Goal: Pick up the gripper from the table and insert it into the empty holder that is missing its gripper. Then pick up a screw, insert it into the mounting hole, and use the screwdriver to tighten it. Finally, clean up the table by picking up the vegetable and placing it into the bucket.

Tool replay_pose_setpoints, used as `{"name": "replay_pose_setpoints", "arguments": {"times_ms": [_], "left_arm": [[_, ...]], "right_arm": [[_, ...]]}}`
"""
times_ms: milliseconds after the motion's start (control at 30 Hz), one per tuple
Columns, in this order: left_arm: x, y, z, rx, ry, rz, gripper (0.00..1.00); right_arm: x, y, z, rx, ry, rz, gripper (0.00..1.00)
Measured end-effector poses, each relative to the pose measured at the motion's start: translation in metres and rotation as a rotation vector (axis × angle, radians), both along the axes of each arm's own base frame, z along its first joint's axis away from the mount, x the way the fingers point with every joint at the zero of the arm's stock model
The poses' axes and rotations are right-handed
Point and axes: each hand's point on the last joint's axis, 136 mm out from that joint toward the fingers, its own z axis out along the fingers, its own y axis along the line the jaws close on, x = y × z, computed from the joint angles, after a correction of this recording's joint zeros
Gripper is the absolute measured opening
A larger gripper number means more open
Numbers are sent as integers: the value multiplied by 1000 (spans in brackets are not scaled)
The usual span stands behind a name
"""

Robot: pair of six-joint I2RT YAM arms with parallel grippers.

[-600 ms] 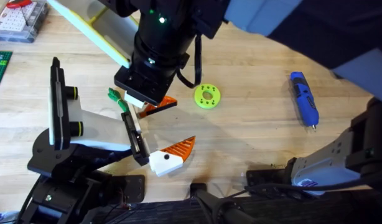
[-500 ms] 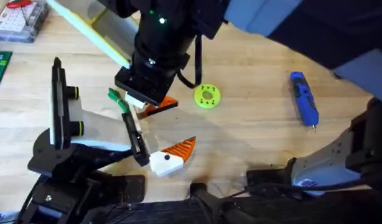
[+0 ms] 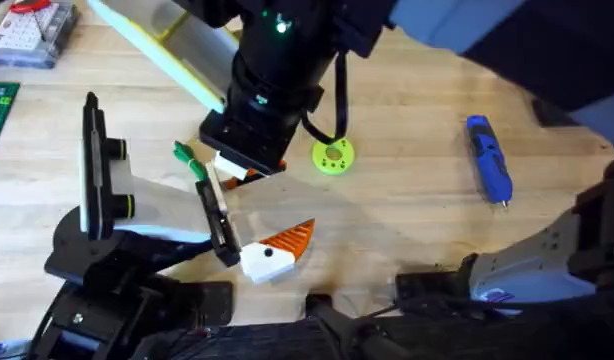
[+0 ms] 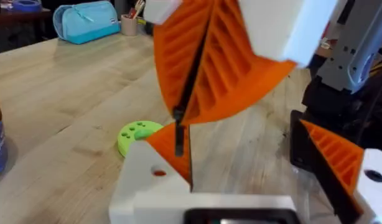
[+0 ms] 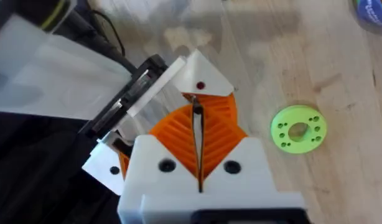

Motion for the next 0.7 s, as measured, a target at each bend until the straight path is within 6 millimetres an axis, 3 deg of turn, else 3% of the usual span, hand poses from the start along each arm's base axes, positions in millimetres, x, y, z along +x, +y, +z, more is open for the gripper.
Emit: {"name": "replay_pose_setpoints", "arguments": {"times_ms": [700], "left_arm": [[0, 0, 0, 0, 0, 0, 990]], "right_arm": [[3, 4, 4, 26, -17, 3, 5]]}}
